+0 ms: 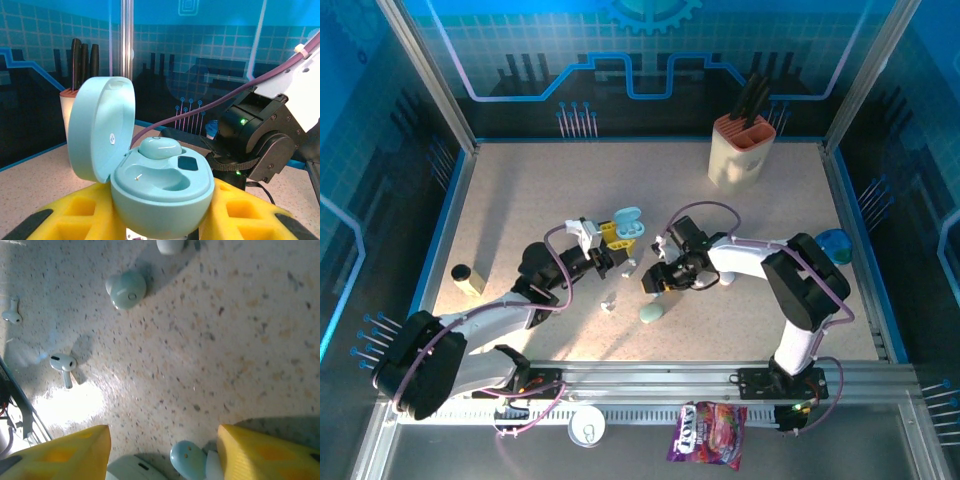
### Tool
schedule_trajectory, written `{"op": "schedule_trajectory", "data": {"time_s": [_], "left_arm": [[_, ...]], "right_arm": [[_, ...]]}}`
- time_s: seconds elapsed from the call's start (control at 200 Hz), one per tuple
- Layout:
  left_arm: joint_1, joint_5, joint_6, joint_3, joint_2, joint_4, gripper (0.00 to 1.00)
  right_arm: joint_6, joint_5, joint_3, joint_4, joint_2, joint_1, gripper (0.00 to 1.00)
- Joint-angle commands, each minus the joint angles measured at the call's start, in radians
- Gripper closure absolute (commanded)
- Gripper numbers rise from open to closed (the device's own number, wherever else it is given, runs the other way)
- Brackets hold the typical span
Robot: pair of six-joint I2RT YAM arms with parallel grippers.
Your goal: Insert the wireless bluetooth earbuds into the charging case
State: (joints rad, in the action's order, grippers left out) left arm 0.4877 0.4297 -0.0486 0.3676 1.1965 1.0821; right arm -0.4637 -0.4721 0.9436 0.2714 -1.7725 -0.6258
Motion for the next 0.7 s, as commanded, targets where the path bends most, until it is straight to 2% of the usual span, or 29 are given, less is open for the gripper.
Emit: {"op": "schedule_trajectory", "data": {"time_s": [0.0, 0.09, 0.24, 0.515, 0.695], "left_arm": [[-0.009, -0.012, -0.008, 0.013, 0.003, 0.034, 0.73], [-0.019, -0.021, -0.024, 0.01, 0.004, 0.039, 0.73], [-0.083, -0.042, -0.049, -0.01, 0.009, 0.047, 0.73], [-0.198, -0.116, -0.048, 0.008, 0.04, 0.028, 0.73], [-0.249, -0.112, -0.051, 0.027, 0.063, 0.053, 0.73]], "right_arm": [[0.007, 0.032, -0.003, 0.054, 0.037, -0.024, 0.41], [0.027, 0.125, 0.022, 0.096, 0.057, -0.036, 0.41], [0.055, 0.388, 0.094, 0.211, 0.074, -0.083, 0.42], [-0.057, 0.839, 0.215, 0.386, 0.024, -0.264, 0.45], [-0.154, 0.993, 0.338, 0.546, -0.1, -0.358, 0.47]]}}
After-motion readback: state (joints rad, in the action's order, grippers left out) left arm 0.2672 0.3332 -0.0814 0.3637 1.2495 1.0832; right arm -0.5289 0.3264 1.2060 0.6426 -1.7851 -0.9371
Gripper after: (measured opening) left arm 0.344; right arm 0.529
